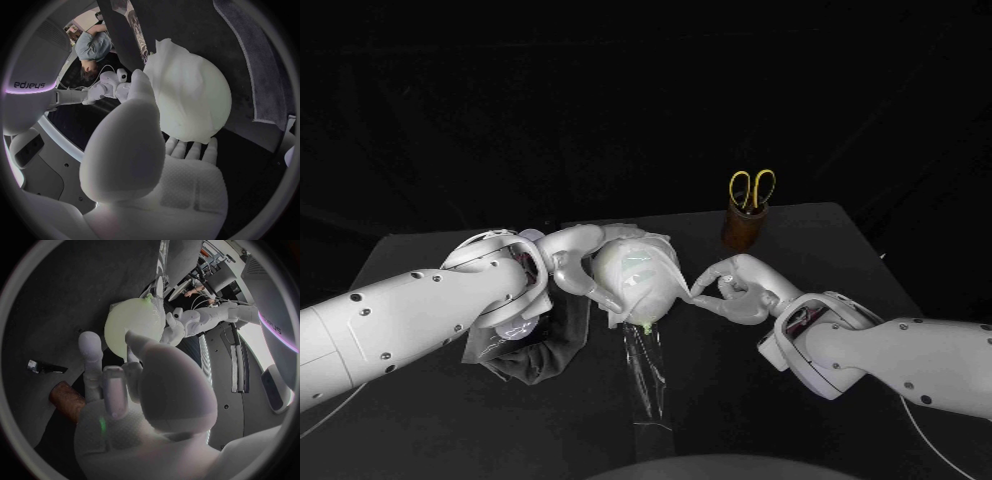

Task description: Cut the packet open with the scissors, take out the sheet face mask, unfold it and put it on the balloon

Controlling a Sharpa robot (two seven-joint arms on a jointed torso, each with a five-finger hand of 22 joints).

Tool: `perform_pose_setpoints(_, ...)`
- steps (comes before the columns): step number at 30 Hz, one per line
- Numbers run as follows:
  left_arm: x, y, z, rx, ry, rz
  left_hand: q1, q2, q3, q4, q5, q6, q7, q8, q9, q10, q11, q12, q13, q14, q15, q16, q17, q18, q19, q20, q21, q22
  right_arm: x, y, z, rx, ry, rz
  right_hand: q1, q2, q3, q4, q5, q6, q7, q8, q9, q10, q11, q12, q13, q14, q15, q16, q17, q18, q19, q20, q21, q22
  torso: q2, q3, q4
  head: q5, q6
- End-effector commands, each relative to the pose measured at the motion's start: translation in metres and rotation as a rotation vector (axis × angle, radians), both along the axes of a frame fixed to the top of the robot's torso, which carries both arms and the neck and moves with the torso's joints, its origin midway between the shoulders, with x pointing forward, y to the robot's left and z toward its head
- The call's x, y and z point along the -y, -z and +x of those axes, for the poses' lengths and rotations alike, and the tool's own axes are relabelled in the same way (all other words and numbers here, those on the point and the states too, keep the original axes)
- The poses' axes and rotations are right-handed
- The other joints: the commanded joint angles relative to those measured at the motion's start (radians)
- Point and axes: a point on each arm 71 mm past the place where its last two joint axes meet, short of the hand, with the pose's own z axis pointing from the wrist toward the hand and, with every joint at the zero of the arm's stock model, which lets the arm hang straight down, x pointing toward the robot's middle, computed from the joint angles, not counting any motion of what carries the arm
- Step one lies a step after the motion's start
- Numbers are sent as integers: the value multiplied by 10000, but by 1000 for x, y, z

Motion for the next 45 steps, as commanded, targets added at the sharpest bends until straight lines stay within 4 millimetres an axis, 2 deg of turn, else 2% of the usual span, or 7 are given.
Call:
perform_pose_setpoints(1,2,2,-1,-156,69,190,122,8,-48,14,-25,-10,31,15,11,13,19,14,2,19,3,27,-2,187,68,4,19,4,-3,2,-3,-221,-431,-496,-108,-16,65,-16,19,-47,38,52,796,577,-13,66,1581,646,-16,70,1684,-31,-18,9,66,29,4,-8,6,-19,-14)
perform_pose_setpoints(18,2,2,0,-176,42,226,117,7,-48,14,-26,-31,40,7,7,-1,26,6,-2,13,-2,22,-5,186,66,2,17,3,17,7,2,-251,380,-1072,-442,-65,307,-18,16,-213,39,156,1020,470,-11,-285,1380,546,-17,-24,1464,32,-252,10,-124,-147,0,-12,15,-45,-14)
perform_pose_setpoints(19,2,2,0,-176,43,227,117,7,-48,14,-26,-31,40,7,7,-1,26,6,-2,13,-2,22,-5,186,66,2,17,3,17,7,3,-243,448,-1009,-475,-241,250,-59,-34,-477,68,38,1001,326,17,-675,1131,387,-2,-182,1119,114,-535,14,-494,-536,0,-10,17,-46,-8)
perform_pose_setpoints(21,2,2,0,-180,46,228,117,7,-48,14,-26,-31,40,7,7,-1,26,6,-2,13,-2,22,-5,186,66,2,17,3,18,7,4,-222,572,-857,-1232,-819,-259,335,75,-1294,456,-463,827,-37,318,-1509,618,76,182,-476,535,235,-1135,57,-1251,-1291,4,-7,15,-44,0)
perform_pose_setpoints(23,2,2,0,-180,44,229,117,7,-48,14,-26,-31,40,7,7,-1,26,6,-2,13,-2,22,-5,186,66,2,17,3,17,8,5,-230,628,-731,-1646,-1278,-687,546,24,-1891,705,-837,703,-265,533,-1922,379,-52,385,-576,382,153,-1273,181,-1382,-1346,12,-5,9,-30,-2)
perform_pose_setpoints(26,2,2,-1,-182,44,229,117,7,-48,14,-26,-31,40,7,7,-1,26,6,-2,13,-2,22,-5,186,66,2,17,3,15,10,7,-261,661,-593,-1775,-1470,-1124,791,10,-2380,885,-1192,615,-559,729,-2404,102,-266,590,-722,127,117,-1429,353,-1577,-1428,14,-4,11,-29,-5)
perform_pose_setpoints(45,1,2,0,-176,5,241,117,7,-48,14,-26,-31,40,7,7,-1,26,6,-2,13,-2,22,-5,186,66,2,17,3,0,11,1,-558,210,32,-1442,-1462,-2151,1395,13,-2069,876,-1260,696,-636,756,-2314,149,-330,655,-655,158,268,-1430,586,-1786,-1496,1,0,14,15,-18)
